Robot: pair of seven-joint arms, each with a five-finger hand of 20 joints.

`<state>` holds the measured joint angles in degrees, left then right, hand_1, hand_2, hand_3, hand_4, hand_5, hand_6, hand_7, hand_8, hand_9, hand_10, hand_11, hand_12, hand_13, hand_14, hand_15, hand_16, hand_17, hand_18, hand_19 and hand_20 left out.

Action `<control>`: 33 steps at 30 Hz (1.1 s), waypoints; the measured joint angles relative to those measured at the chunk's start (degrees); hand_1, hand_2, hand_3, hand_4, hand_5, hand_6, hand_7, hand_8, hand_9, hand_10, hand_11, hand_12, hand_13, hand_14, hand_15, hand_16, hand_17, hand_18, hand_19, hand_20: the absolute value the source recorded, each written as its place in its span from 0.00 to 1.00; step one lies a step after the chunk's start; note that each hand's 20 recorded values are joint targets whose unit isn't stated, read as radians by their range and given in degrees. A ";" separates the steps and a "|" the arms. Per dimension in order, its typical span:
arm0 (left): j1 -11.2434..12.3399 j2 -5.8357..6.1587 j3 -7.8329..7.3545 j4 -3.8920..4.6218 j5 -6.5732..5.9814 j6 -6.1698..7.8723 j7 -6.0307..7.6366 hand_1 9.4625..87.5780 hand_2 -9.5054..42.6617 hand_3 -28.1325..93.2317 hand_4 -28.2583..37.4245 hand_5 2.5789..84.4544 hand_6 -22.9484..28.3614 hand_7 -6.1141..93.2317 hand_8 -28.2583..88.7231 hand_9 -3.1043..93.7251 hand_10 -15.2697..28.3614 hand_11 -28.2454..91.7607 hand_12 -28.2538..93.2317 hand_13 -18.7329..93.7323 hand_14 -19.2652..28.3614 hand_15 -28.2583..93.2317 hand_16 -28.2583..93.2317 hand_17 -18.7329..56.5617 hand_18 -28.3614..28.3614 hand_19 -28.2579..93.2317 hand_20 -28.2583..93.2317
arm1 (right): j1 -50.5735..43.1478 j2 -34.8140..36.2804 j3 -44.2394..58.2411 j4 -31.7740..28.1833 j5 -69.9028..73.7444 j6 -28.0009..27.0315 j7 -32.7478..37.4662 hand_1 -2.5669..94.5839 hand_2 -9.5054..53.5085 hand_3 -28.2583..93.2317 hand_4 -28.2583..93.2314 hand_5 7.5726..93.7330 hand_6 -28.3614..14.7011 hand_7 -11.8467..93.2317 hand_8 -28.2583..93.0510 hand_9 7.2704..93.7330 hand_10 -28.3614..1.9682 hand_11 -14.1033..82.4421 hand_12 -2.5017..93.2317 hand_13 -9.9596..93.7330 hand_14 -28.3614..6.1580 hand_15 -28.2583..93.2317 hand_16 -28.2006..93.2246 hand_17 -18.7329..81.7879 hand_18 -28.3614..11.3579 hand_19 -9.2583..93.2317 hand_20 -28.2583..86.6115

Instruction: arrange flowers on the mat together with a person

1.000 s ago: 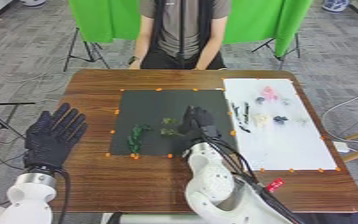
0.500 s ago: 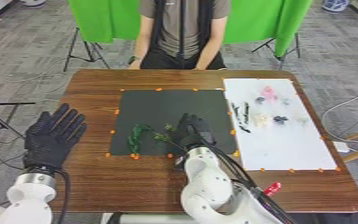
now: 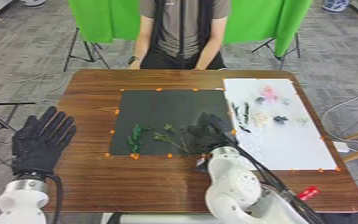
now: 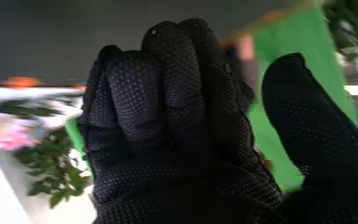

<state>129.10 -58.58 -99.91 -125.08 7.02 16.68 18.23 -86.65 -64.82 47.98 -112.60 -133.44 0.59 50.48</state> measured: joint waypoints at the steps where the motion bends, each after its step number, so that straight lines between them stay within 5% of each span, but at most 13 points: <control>1: 0.12 -0.04 0.00 0.00 -0.29 -0.19 0.27 0.29 0.41 0.83 0.00 0.47 0.59 0.27 0.14 0.41 0.70 0.41 0.30 0.39 0.72 0.52 0.16 0.18 0.73 0.52 0.33 | -0.63 0.24 0.85 -0.06 0.85 -1.53 -0.02 0.32 0.36 0.78 0.11 0.81 0.55 0.27 0.16 0.76 0.30 0.62 0.41 0.63 0.19 0.82 0.55 0.44 0.00 0.90 0.46; 11: -0.79 0.18 0.58 0.97 -2.00 -2.50 1.33 0.29 0.40 0.83 0.00 0.47 0.59 0.26 0.14 0.40 0.70 0.40 0.30 0.39 0.72 0.52 0.16 0.18 0.74 0.51 0.33 | -1.41 -0.25 1.29 -1.03 2.33 -2.76 -1.63 0.32 0.37 0.77 0.11 0.82 0.56 0.28 0.16 0.75 0.29 0.61 0.41 0.63 0.18 0.82 0.55 0.43 0.00 0.89 0.46; 22: -2.36 0.68 1.25 1.93 -2.02 -2.73 0.57 0.29 0.39 0.83 0.00 0.46 0.59 0.26 0.14 0.40 0.70 0.40 0.31 0.39 0.72 0.51 0.17 0.18 0.74 0.51 0.33 | -0.06 -1.17 -2.92 -1.13 4.36 -2.95 -3.88 0.31 0.37 0.77 0.11 0.81 0.56 0.28 0.16 0.75 0.29 0.61 0.40 0.62 0.18 0.82 0.55 0.43 0.00 0.88 0.46; 33: -2.49 0.69 1.15 1.98 -2.10 -2.79 0.28 0.29 0.40 0.83 0.00 0.46 0.59 0.26 0.14 0.41 0.70 0.40 0.31 0.40 0.72 0.51 0.17 0.18 0.74 0.51 0.34 | 0.06 -2.25 -3.18 -1.02 6.25 -3.10 -4.25 0.31 0.37 0.78 0.11 0.81 0.56 0.28 0.16 0.75 0.30 0.60 0.40 0.62 0.18 0.82 0.55 0.43 0.00 0.88 0.47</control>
<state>126.60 -57.89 -98.75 -123.10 4.91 13.89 18.52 -86.59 -67.07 44.79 -113.62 -127.19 -2.51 46.22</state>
